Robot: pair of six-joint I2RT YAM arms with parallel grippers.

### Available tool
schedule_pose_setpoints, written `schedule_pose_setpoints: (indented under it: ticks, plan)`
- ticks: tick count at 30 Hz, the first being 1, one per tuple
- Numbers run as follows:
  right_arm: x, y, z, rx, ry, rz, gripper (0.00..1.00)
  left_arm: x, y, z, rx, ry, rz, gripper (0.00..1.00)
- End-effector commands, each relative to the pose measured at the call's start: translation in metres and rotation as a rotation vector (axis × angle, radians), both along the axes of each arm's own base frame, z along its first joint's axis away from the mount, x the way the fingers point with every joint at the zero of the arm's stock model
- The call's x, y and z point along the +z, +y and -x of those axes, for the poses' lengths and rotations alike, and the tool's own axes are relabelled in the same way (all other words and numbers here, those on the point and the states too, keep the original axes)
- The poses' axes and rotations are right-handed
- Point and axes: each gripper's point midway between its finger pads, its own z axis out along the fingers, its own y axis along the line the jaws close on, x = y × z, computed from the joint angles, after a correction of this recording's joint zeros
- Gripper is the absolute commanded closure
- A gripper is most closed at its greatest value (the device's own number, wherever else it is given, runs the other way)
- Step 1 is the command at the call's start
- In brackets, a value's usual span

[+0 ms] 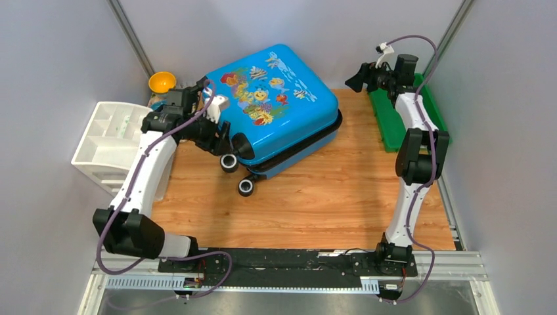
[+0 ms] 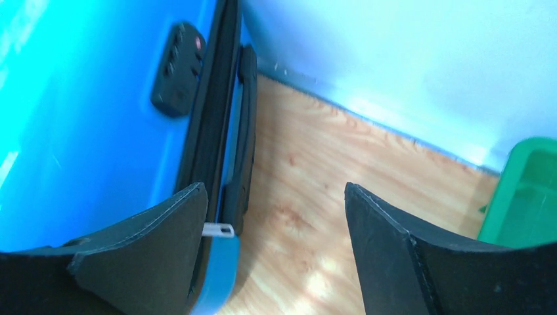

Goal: Open, take out, and arrange the luggage

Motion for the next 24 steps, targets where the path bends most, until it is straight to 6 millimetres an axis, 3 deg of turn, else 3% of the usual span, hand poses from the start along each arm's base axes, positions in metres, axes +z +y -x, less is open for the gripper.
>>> schedule_pose_setpoints:
  ticks: [1,4,6,7,8,11,13,16,17,19,20,21,22,24]
  plan:
    - [0.016,0.022,-0.018,-0.031,-0.033,-0.022,0.20,0.084,0.003,-0.050,0.099,-0.345,0.108,0.26]
    - [0.011,0.039,-0.028,-0.021,-0.042,-0.011,0.20,0.083,0.012,-0.053,0.165,-0.397,0.098,0.17]
    - [0.001,0.052,-0.032,-0.011,-0.044,0.006,0.20,0.079,0.046,-0.074,0.362,-0.415,-0.011,0.19]
    - [-0.002,0.050,-0.035,-0.017,-0.052,0.021,0.20,0.073,0.076,-0.088,0.483,-0.396,-0.051,0.22]
    - [-0.005,0.070,-0.034,0.012,-0.059,0.026,0.20,0.077,0.099,-0.095,0.586,-0.399,-0.064,0.24]
    - [-0.027,0.087,-0.032,0.048,-0.041,0.066,0.21,0.071,0.145,-0.113,0.753,-0.412,-0.097,0.30]
    - [-0.044,0.099,-0.020,0.111,-0.018,0.078,0.24,0.052,0.148,-0.123,0.754,-0.364,-0.113,0.32]
    - [-0.041,0.118,0.001,0.192,-0.025,0.064,0.29,0.035,0.133,-0.136,0.687,-0.332,-0.051,0.34]
    - [-0.053,0.126,0.014,0.222,-0.003,0.064,0.30,0.028,0.127,-0.139,0.664,-0.317,-0.021,0.34]
    - [-0.045,0.134,0.033,0.272,-0.005,0.054,0.32,0.017,0.123,-0.153,0.652,-0.317,0.002,0.34]
    - [-0.061,0.138,0.048,0.297,0.039,0.054,0.34,0.013,0.119,-0.157,0.644,-0.306,0.023,0.34]
    - [-0.051,0.142,0.060,0.334,0.030,0.043,0.35,0.009,0.116,-0.162,0.633,-0.294,0.036,0.36]
    - [-0.052,0.144,0.070,0.352,0.043,0.040,0.36,-0.005,0.111,-0.169,0.614,-0.257,0.044,0.36]
    - [-0.059,0.147,0.100,0.405,0.099,0.030,0.36,-0.007,0.082,-0.175,0.481,-0.252,0.063,0.36]
